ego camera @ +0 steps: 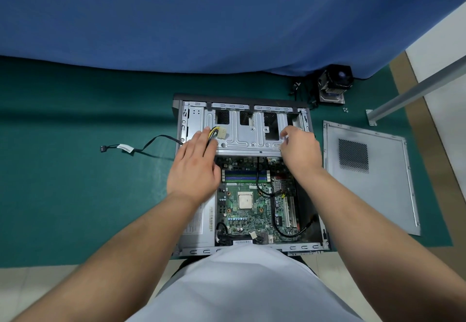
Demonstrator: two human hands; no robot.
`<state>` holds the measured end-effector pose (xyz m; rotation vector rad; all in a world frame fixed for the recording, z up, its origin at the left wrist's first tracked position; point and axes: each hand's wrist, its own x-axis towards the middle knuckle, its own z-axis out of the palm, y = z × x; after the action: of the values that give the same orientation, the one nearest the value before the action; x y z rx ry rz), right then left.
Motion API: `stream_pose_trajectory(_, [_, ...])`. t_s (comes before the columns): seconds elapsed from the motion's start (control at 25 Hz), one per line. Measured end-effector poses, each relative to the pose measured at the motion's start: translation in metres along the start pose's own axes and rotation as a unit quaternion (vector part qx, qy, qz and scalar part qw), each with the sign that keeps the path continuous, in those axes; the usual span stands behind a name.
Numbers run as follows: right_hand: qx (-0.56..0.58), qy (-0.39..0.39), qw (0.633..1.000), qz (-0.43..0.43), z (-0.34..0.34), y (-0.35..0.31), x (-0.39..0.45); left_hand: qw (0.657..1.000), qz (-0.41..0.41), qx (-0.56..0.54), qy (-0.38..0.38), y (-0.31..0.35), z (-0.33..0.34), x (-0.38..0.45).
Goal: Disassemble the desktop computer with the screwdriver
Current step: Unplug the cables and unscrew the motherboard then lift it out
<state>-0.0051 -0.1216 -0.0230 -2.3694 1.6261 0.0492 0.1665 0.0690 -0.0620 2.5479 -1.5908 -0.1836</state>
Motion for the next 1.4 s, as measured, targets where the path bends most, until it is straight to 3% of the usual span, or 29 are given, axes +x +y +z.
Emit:
stream_pose_trajectory(0.2, [0.114, 0.022, 0.992, -0.041, 0.004, 0.028, -0.025, 1.000, -0.001, 0.002, -0.001, 0.000, 0.000, 0.001])
stream_pose_trajectory(0.48, [0.010, 0.091, 0.991, -0.097, 0.015, 0.050, -0.048, 1.000, 0.002, 0.007, -0.001, -0.001, 0.000, 0.000])
stream_pose_trajectory(0.84, [0.008, 0.072, 0.994, -0.081, -0.009, 0.036, -0.037, 1.000, 0.002, 0.008, 0.010, -0.001, 0.004, 0.001])
stream_pose_trajectory(1.08, [-0.036, -0.054, 0.997, -0.046, -0.023, 0.012, 0.001, 1.000, 0.005, 0.001, 0.013, -0.002, 0.005, 0.001])
stream_pose_trajectory(1.2, [-0.010, -0.072, 0.997, -0.028, -0.022, 0.006, 0.010, 1.000, 0.006, -0.003, 0.014, -0.002, 0.005, 0.001])
stream_pose_trajectory(1.32, [-0.010, -0.043, 0.999, -0.016, -0.018, 0.006, 0.003, 1.000, 0.005, 0.000, 0.012, -0.002, 0.005, 0.002])
stream_pose_trajectory(1.4, [-0.038, 0.017, 0.998, -0.042, -0.011, 0.009, -0.010, 1.000, 0.005, 0.003, 0.012, -0.001, 0.005, 0.002])
